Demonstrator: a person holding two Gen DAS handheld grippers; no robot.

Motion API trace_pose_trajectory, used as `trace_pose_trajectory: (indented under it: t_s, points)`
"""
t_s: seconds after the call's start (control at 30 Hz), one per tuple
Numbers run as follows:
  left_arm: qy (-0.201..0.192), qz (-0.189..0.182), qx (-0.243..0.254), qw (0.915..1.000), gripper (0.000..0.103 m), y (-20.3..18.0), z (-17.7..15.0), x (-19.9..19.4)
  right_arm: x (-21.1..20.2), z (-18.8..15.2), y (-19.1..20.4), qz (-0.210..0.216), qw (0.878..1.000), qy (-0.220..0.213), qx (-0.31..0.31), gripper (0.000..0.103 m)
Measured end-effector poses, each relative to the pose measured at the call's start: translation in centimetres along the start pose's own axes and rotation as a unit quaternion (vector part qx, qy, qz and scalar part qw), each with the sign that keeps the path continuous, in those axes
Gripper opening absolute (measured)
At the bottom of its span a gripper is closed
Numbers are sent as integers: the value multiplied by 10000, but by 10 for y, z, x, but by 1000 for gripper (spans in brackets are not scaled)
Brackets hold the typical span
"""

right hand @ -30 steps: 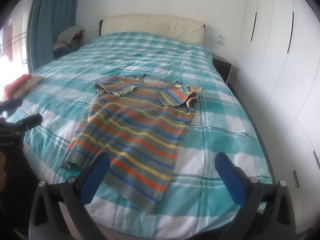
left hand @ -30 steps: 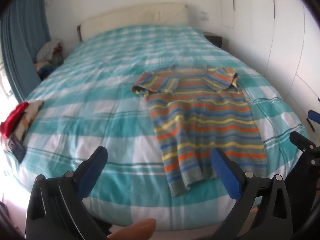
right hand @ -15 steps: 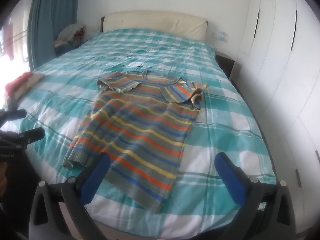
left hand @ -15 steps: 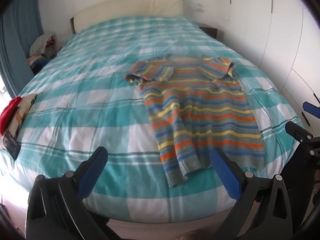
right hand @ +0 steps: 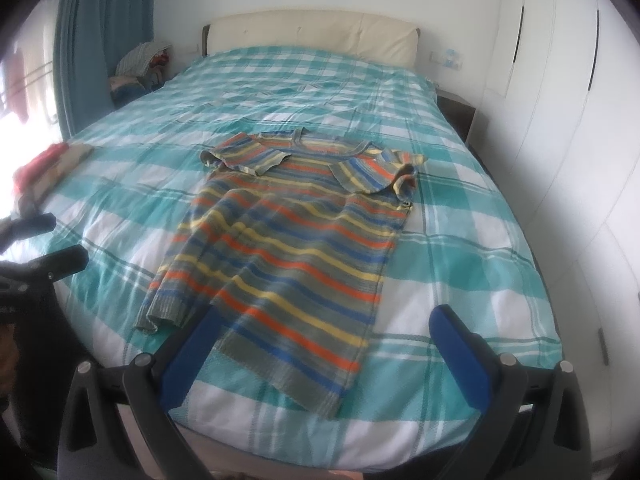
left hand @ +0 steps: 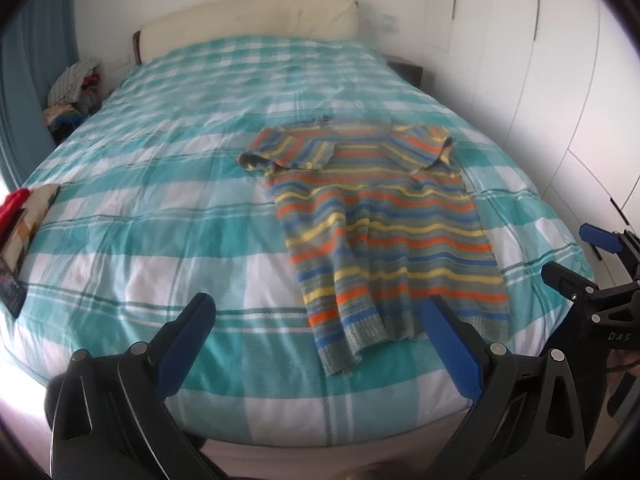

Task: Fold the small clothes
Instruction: 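Move both tools toward the hem of the striped sweater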

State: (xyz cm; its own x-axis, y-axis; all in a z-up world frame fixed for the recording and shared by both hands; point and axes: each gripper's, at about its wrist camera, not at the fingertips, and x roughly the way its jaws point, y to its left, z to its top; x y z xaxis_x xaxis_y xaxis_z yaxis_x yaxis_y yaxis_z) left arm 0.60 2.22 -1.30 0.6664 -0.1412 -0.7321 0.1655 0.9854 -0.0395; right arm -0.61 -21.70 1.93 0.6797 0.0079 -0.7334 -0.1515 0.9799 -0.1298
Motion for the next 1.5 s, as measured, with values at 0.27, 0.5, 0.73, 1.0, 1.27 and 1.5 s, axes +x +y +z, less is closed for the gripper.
trace_pose_trajectory:
  t_s: [0.27,0.5,0.73,1.0,1.27,1.5]
  points:
    - [75,-186,-127,9997,103,12,-3,2,-4,8,-7,-173,9994,-44,-283,103]
    - [-80,-114,-251,9996,103,21,1,-6,-20,18,-26,217,9992,-278,205,103]
    - [-117,-25,-320,9994,103,24,4,-5,-11,12,-21,595,9973,-64,426,103]
    - [-31,-7,-380,9993,103,27,2,-1,-1,-2,2,724,9974,36,27,103]
    - [-30,6,-440,9990,103,29,2,1,-7,6,-4,568,9983,-148,2,103]
    - [44,31,-389,9992,103,26,0,4,1,1,-2,598,9982,-11,50,103]
